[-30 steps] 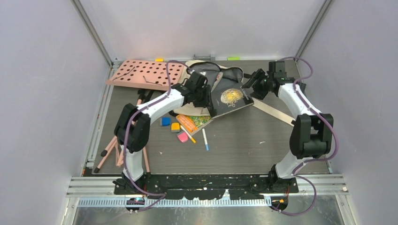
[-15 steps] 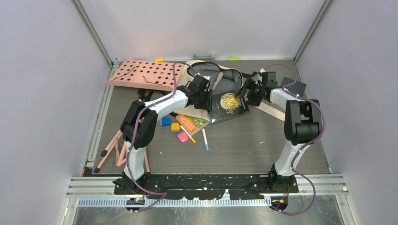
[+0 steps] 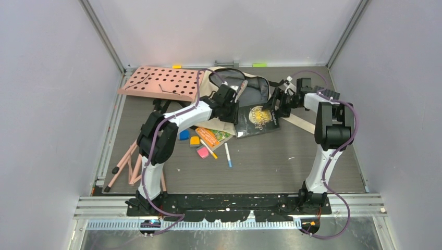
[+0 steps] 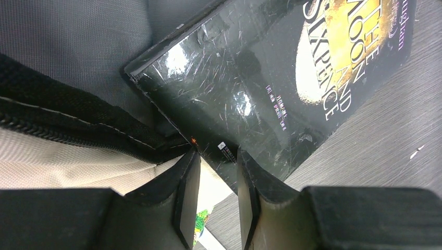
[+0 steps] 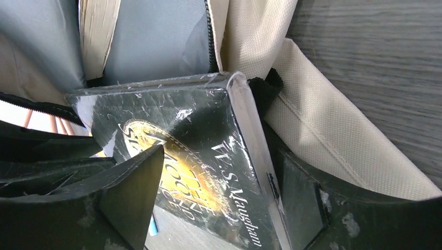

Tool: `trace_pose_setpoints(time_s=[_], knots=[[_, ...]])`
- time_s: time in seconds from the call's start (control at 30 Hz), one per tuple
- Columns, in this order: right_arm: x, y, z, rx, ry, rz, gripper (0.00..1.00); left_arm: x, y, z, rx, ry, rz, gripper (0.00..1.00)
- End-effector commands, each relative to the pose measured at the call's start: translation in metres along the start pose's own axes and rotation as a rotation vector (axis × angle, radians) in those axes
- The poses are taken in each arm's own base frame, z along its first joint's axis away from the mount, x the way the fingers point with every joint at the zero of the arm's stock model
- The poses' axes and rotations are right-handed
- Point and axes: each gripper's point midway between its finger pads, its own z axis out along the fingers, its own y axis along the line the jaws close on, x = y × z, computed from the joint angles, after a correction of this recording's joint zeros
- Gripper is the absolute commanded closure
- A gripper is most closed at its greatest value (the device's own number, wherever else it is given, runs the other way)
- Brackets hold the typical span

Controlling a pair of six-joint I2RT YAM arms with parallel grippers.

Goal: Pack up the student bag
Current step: Pick up the book from the center of the board.

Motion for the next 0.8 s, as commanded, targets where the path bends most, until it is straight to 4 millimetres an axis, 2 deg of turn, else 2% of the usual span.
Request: trace_pose_setpoints(time_s=[0.0, 0.03, 0.1, 0.23, 0.33, 0.5, 0.63, 0.77], knots=[[0.022, 0.006, 0.006, -0.062, 0.105, 0.007, 0.21, -0.003, 0.008, 0.008, -0.034, -0.010, 0.043, 0.70], [0.022, 0.007, 0.005, -0.069, 0.104, 0.016, 0.24, -0.003, 0.009, 0.008, -0.036, -0.011, 0.043, 0.70], [0.017, 0.012, 0.000, -0.087, 0.087, 0.039, 0.35, -0.002, 0.009, 0.008, -0.041, -0.009, 0.039, 0.70], [0.006, 0.029, -0.016, -0.164, 0.026, 0.119, 0.47, -0.003, 0.005, 0.005, -0.021, -0.014, 0.031, 0.69], [-0.007, 0.050, -0.030, -0.242, -0.026, 0.125, 0.52, -0.003, 0.004, 0.004, -0.013, -0.022, 0.024, 0.69], [-0.014, 0.081, -0.047, -0.356, -0.043, 0.159, 0.55, -0.004, 0.000, 0.003, 0.009, -0.020, 0.022, 0.69], [-0.005, 0.100, -0.056, -0.405, -0.003, 0.157, 0.59, -0.005, -0.003, 0.003, 0.021, -0.027, 0.019, 0.69], [0.009, 0.110, -0.056, -0.401, 0.042, 0.150, 0.70, -0.008, -0.003, 0.000, 0.021, -0.039, 0.028, 0.69]])
